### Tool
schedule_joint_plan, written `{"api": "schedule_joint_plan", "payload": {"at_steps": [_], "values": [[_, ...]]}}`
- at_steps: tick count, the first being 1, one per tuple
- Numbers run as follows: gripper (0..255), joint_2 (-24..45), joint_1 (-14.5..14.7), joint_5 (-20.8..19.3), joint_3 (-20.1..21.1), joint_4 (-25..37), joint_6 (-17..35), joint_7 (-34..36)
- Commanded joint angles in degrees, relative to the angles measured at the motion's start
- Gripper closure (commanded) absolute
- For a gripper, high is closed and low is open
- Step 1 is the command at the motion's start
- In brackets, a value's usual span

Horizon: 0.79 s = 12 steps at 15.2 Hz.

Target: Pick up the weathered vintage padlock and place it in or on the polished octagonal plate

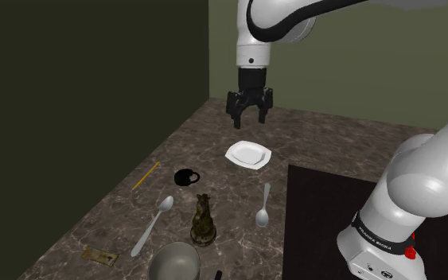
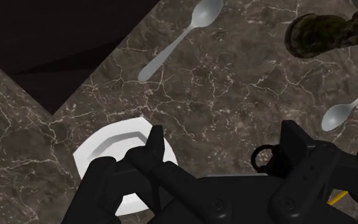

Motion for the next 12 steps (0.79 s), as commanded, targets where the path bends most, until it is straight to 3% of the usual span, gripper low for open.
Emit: {"api": "schedule_joint_plan", "payload": {"at_steps": [1,12], "values": [[0,4.2,0.1,0.8,1.7,2.2,1.9,4.2],[0,28.9,1.5,-0.1,5.6,18.5,10.0,23.9]]}}
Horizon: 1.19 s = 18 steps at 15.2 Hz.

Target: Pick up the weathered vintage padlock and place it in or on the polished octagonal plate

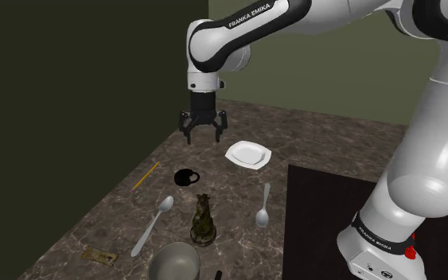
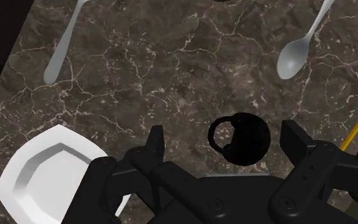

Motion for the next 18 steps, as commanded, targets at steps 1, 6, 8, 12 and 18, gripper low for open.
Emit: {"api": "schedule_joint_plan", "payload": {"at_steps": [1,6,8,12,18], "values": [[0,4.3,0.6,-0.4,0.1,3.4,0.9,3.5],[0,16.0,2.5,-1.6,-0.6,14.1,1.9,11.2],[0,20.8,3.3,-1.9,-1.1,19.0,1.8,13.9],[0,29.8,4.9,-2.2,-2.3,29.3,0.8,18.6],[0,31.1,5.6,-2.2,-2.3,26.8,4.7,18.6]]}}
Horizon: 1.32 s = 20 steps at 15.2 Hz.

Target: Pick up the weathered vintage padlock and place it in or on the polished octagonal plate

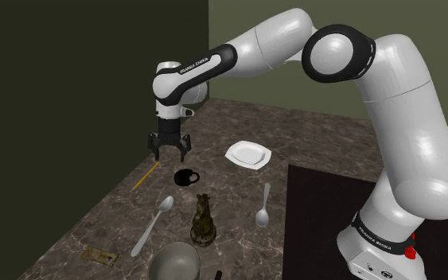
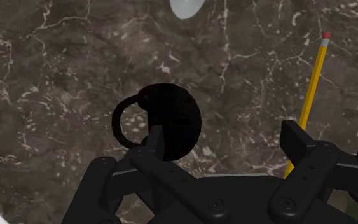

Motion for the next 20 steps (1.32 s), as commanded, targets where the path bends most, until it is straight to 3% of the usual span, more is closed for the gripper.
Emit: {"api": "schedule_joint_plan", "payload": {"at_steps": [1,9,10,19,20], "values": [[0,0.3,0.2,0.0,0.0,-1.0,1.3,0.0],[0,0.5,0.3,0.0,0.0,-1.2,1.7,0.0],[255,0.5,0.3,0.0,0.0,-1.2,1.7,0.0],[255,0.5,0.3,0.0,0.0,-1.2,1.7,0.0],[0,0.5,0.3,0.0,0.0,-1.2,1.7,0.0]]}}
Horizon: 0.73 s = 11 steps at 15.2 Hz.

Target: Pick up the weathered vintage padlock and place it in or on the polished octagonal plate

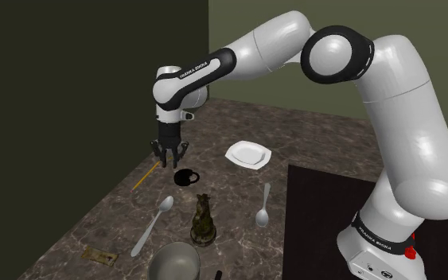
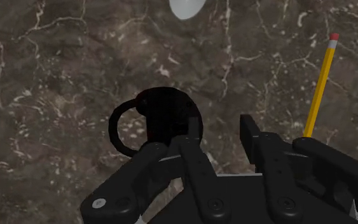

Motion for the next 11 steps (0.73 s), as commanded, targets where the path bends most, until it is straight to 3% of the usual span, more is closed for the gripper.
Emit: {"api": "schedule_joint_plan", "payload": {"at_steps": [1,4,11], "values": [[0,-3.3,1.4,-3.2,-0.7,-5.8,4.4,-1.0],[0,-11.5,6.4,-15.0,-4.0,-21.8,18.0,-1.0],[0,-8.4,6.9,-16.1,-4.5,-22.3,21.6,-0.4]]}}
